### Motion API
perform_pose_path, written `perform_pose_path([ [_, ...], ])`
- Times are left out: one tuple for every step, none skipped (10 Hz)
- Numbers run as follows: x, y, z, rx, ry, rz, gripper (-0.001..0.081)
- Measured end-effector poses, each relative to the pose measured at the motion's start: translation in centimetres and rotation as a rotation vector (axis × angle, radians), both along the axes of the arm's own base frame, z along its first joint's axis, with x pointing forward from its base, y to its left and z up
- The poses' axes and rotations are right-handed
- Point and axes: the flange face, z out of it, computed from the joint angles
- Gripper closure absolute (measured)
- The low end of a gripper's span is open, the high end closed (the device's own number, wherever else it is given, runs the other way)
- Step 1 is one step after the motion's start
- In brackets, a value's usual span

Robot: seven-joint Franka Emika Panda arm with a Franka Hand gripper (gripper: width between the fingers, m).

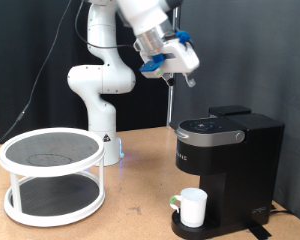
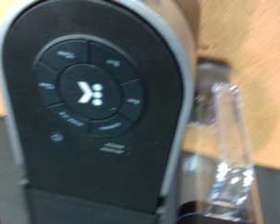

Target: Make a cup of coffee with the keurig machine

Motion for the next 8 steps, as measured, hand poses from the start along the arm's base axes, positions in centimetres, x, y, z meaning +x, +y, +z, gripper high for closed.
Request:
perform_pose_path([
  [0.7,1.0,0.8,-0.051,0.030,0.021,0.0072],
  [1.7,1.8,1.5,-0.077,0.036,0.014,0.0072],
  [2.6,2.6,2.1,-0.115,0.042,0.012,0.0072],
  [3.5,3.2,2.6,-0.169,0.043,0.011,0.0072],
  [4.4,3.8,2.8,-0.220,0.028,0.007,0.0072],
  [5.1,4.2,2.7,-0.263,0.000,0.006,0.0072],
  [5.5,4.5,2.5,-0.287,-0.025,0.006,0.0072],
  [5.8,4.8,2.1,-0.292,-0.042,0.006,0.0072],
])
